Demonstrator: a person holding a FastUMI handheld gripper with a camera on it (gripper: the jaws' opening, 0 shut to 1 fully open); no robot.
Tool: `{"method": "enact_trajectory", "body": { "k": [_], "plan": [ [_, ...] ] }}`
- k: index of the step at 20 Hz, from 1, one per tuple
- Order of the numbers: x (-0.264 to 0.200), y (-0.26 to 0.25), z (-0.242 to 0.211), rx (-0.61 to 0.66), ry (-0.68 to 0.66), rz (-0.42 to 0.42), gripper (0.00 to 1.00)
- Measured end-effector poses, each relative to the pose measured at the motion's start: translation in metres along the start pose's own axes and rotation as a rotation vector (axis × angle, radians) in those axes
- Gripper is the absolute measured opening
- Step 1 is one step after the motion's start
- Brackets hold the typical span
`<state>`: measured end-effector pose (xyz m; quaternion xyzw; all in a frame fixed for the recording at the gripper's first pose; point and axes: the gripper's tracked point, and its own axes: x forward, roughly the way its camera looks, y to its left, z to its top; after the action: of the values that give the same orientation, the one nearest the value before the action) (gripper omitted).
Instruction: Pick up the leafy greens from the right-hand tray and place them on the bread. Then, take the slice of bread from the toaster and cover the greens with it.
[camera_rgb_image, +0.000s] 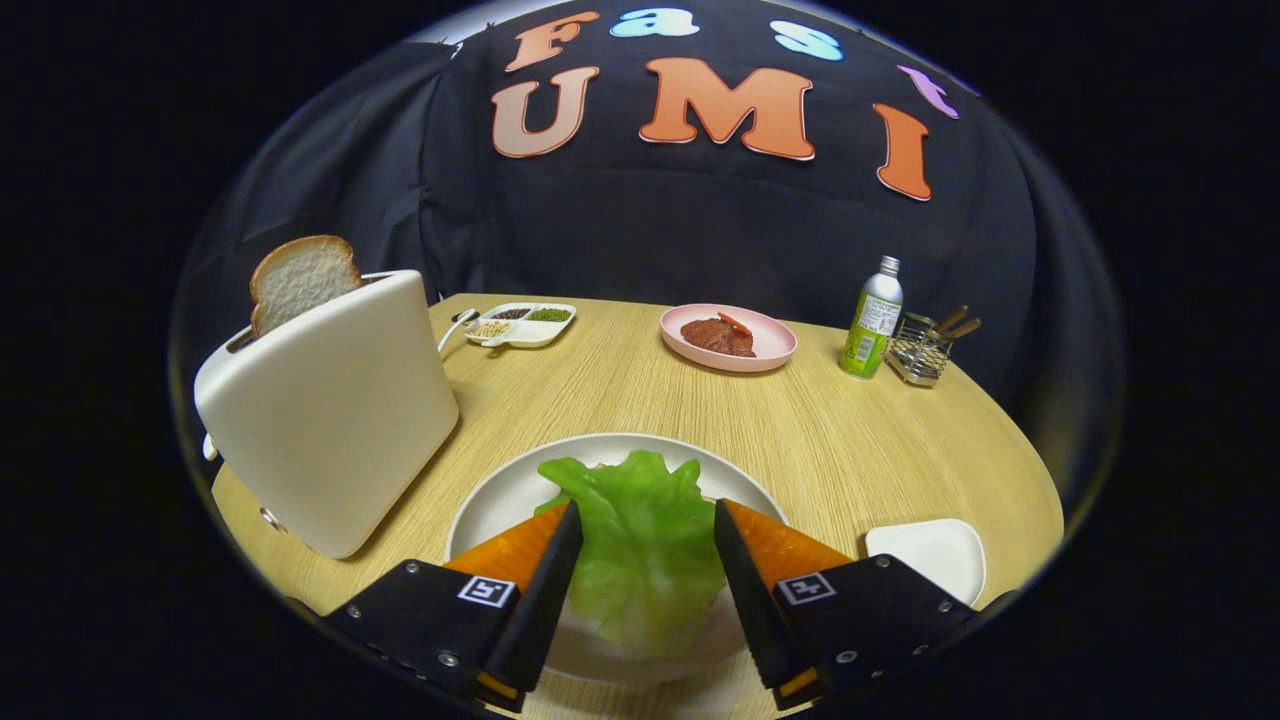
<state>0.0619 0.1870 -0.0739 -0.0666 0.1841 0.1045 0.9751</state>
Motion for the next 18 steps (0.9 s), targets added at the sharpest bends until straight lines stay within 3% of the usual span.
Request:
{"method": "enact_trajectory", "body": {
  "k": [3,18],
  "plan": [
    [-0.010,-0.001,0.013,0.016,-0.022,-0.005,0.98],
    [-0.048,0.047,0.095,0.014,-0.139,-0.006,0.98]
  ]
}}
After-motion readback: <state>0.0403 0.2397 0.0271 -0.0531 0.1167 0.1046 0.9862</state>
